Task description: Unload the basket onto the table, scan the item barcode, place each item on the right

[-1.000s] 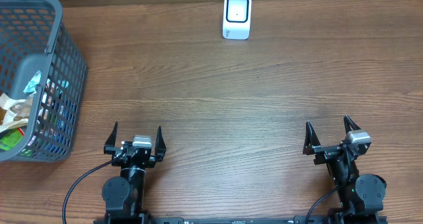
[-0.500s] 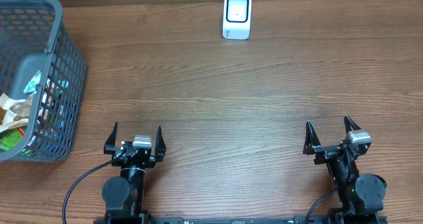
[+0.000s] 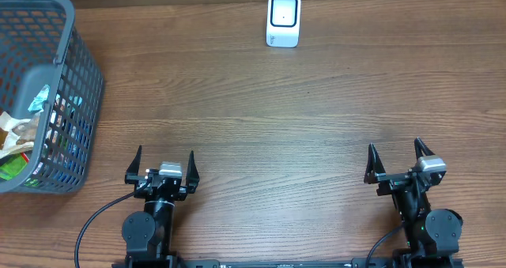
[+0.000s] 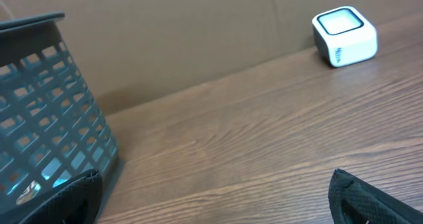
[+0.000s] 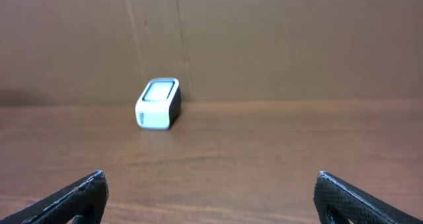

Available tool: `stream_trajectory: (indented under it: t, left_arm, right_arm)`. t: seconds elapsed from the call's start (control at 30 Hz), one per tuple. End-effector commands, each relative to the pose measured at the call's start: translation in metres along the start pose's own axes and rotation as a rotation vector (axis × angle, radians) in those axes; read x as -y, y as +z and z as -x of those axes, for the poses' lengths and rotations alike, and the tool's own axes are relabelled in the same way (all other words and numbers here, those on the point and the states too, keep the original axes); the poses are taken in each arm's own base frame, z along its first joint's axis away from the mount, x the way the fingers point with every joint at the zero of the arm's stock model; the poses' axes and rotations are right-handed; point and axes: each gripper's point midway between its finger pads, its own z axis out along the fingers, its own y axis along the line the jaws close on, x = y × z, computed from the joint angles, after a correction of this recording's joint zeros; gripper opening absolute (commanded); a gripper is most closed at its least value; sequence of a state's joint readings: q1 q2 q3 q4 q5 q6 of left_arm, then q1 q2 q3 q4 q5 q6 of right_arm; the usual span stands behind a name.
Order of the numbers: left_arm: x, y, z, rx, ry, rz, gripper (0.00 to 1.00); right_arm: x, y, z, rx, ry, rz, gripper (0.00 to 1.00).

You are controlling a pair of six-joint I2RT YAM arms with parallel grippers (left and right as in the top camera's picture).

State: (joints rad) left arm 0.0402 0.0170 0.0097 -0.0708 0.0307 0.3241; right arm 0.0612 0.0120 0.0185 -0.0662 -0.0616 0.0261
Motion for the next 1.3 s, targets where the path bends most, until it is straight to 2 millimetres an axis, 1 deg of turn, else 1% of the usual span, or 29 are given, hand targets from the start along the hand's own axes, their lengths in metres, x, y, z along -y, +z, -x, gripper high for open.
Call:
stream_trajectory:
  t: [0.0,0.1,0.17,0.37,0.4,0.47,0.57,0.77,0.9,0.97,1.0,1.07,1.17,1.27]
  left_arm:
    - [0.009,-0.001,0.009,0.046,-0.005,-0.055,1.0]
    - [0.01,-0.002,0.02,0.085,-0.002,-0.074,1.0]
    - [0.006,-0.005,0.033,0.107,-0.004,-0.066,1.0]
    - [-0.009,-0.015,0.078,0.129,-0.001,-0.058,1.0]
    - [-0.011,-0.014,0.085,0.124,-0.002,-0.06,1.0]
    - [-0.013,-0.013,0.096,0.11,-0.004,-0.076,1.0]
    - [-0.012,-0.008,0.113,0.077,-0.007,-0.125,1.0]
    - [-0.015,0.011,0.146,-0.024,-0.022,-0.213,1.0]
    - [-0.018,0.032,0.168,-0.112,-0.038,-0.272,1.0]
    - [-0.018,0.046,0.179,-0.185,-0.055,-0.318,1.0]
    - [-0.017,0.055,0.186,-0.242,-0.07,-0.362,1.0]
    - [-0.014,0.068,0.196,-0.325,-0.094,-0.427,1.0]
    - [-0.011,0.08,0.21,-0.438,-0.133,-0.514,1.0]
    - [-0.002,0.088,0.235,-0.478,-0.189,-0.63,0.99]
  right_arm:
    - [-0.004,0.0,0.006,0.035,-0.004,0.022,1.0]
    - [-0.011,-0.001,0.012,0.058,-0.007,0.059,1.0]
    - [-0.015,-0.002,0.019,0.07,-0.01,0.082,1.0]
    - [-0.026,-0.009,0.058,0.12,-0.024,0.127,1.0]
    - [-0.03,-0.009,0.066,0.124,-0.038,0.145,1.0]
    - [-0.035,-0.009,0.076,0.12,-0.056,0.165,1.0]
    - [-0.036,-0.006,0.09,0.078,-0.057,0.163,1.0]
    - [-0.046,0.007,0.113,-0.076,-0.127,0.206,1.0]
    - [-0.047,0.025,0.124,-0.22,-0.145,0.216,1.0]
    - [-0.048,0.035,0.127,-0.314,-0.127,0.224,1.0]
    - [-0.051,0.045,0.13,-0.395,-0.108,0.241,1.0]
    - [-0.053,0.055,0.131,-0.492,-0.083,0.256,1.0]
    - [-0.057,0.07,0.134,-0.634,-0.038,0.285,1.0]
    - [-0.068,0.079,0.137,-0.752,0.023,0.348,1.0]
